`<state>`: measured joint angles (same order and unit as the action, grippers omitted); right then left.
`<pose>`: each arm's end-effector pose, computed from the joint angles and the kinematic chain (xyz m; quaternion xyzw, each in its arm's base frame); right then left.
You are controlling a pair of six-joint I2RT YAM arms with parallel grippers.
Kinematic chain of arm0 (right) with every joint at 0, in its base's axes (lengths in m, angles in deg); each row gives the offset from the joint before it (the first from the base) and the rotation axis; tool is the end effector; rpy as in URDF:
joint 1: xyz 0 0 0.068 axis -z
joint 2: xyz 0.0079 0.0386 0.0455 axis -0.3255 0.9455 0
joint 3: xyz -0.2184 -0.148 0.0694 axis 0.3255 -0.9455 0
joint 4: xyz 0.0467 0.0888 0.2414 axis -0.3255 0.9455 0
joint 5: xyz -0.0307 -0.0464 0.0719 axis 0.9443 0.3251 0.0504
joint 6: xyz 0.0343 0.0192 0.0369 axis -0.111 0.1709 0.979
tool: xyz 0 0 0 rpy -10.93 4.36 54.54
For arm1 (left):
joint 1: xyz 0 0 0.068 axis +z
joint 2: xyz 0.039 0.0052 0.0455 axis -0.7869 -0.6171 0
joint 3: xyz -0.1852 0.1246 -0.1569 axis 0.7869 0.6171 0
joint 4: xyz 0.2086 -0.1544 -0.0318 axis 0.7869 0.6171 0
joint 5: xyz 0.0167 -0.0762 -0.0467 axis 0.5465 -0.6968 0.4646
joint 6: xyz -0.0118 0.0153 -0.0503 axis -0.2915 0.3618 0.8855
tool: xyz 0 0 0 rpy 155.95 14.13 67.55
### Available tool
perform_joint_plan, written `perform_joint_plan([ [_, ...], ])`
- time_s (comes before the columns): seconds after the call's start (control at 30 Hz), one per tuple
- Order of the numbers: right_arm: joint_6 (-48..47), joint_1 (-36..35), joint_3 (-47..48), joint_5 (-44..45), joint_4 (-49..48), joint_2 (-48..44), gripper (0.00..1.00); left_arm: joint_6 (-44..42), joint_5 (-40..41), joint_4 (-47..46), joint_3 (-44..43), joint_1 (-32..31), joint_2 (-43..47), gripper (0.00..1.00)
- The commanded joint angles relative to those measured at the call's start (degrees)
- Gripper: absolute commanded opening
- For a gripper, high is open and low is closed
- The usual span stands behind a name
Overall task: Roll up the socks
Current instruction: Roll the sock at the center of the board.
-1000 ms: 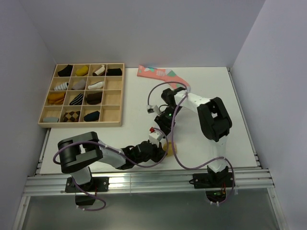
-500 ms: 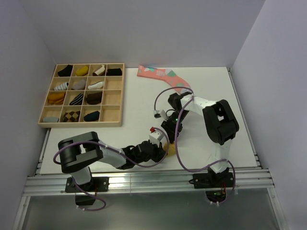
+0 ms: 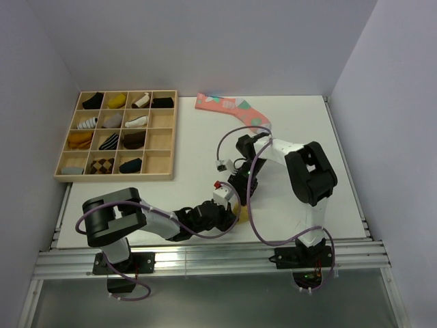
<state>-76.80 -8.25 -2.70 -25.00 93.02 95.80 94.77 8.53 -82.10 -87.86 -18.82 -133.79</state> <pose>0.2814 0.1686 0.1504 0.5088 -0.7993 -0.3177 0.0349 0.1052 -0.2840 0.1254 0.2052 0.8220 -0.3875 0.3634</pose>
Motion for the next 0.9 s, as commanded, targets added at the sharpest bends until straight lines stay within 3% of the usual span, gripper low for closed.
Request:
perform_joint_plan([
  [0.0,0.3,-2.02,0.13,0.19,-0.73,1.19,0.31,-0.58,0.08,8.1,-0.19,-0.65,-0.22,0.0],
  [0.23,3.55,-3.25,3.9,1.51,-2.84,3.3,0.05,-1.29,-0.88,10.73,-0.81,-0.65,1.8,0.0],
  [0.57,7.33,-4.31,11.99,1.69,-4.42,7.6,0.01,-2.78,-4.05,16.97,-3.27,-0.65,4.0,0.0],
  [0.87,6.81,-5.45,10.06,2.48,-5.83,8.49,0.01,-0.15,-8.36,21.81,-6.87,1.36,2.07,0.0],
])
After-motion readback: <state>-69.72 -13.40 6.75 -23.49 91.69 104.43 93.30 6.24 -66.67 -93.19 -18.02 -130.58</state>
